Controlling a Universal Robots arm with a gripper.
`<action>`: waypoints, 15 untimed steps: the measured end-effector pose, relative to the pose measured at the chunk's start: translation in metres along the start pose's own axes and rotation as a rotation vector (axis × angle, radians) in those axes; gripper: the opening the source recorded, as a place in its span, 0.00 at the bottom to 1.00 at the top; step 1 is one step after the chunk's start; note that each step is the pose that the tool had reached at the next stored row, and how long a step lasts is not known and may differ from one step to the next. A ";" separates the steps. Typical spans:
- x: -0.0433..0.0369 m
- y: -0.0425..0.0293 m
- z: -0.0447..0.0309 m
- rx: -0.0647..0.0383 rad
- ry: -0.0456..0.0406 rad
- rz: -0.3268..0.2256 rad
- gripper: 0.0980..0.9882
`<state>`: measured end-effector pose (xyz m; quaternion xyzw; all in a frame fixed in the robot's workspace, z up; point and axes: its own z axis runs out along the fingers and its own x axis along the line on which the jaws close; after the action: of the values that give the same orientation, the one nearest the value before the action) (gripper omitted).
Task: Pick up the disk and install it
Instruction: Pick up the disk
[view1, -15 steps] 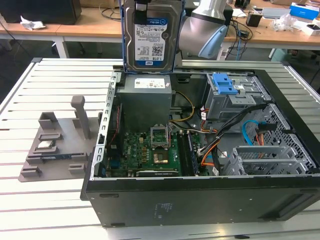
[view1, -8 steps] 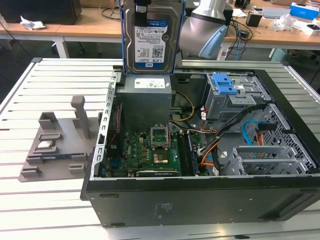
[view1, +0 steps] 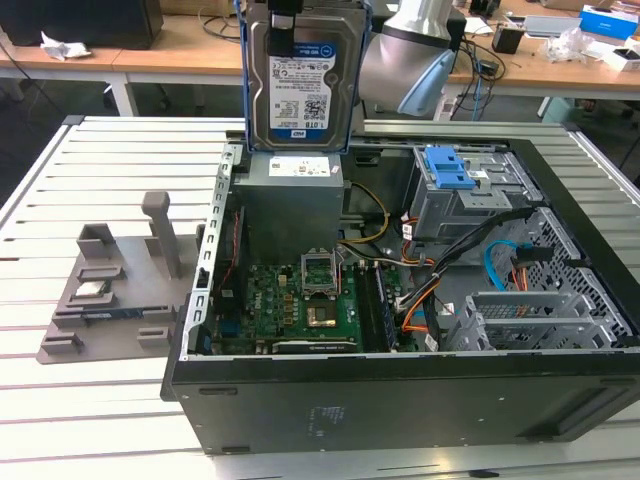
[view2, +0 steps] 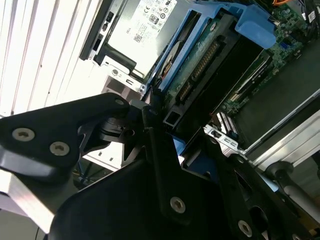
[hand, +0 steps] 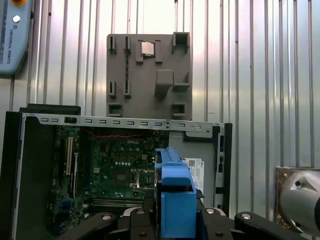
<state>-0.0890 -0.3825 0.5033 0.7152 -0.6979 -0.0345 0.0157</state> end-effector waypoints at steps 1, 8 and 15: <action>0.0007 0.0000 0.0001 0.000 0.0000 0.000 0.30; 0.0104 0.0001 0.0010 0.000 0.0000 0.000 0.30; 0.0236 0.0004 0.0017 0.000 0.0000 0.000 0.30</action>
<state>-0.0889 -0.4060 0.5010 0.7153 -0.6978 -0.0345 0.0157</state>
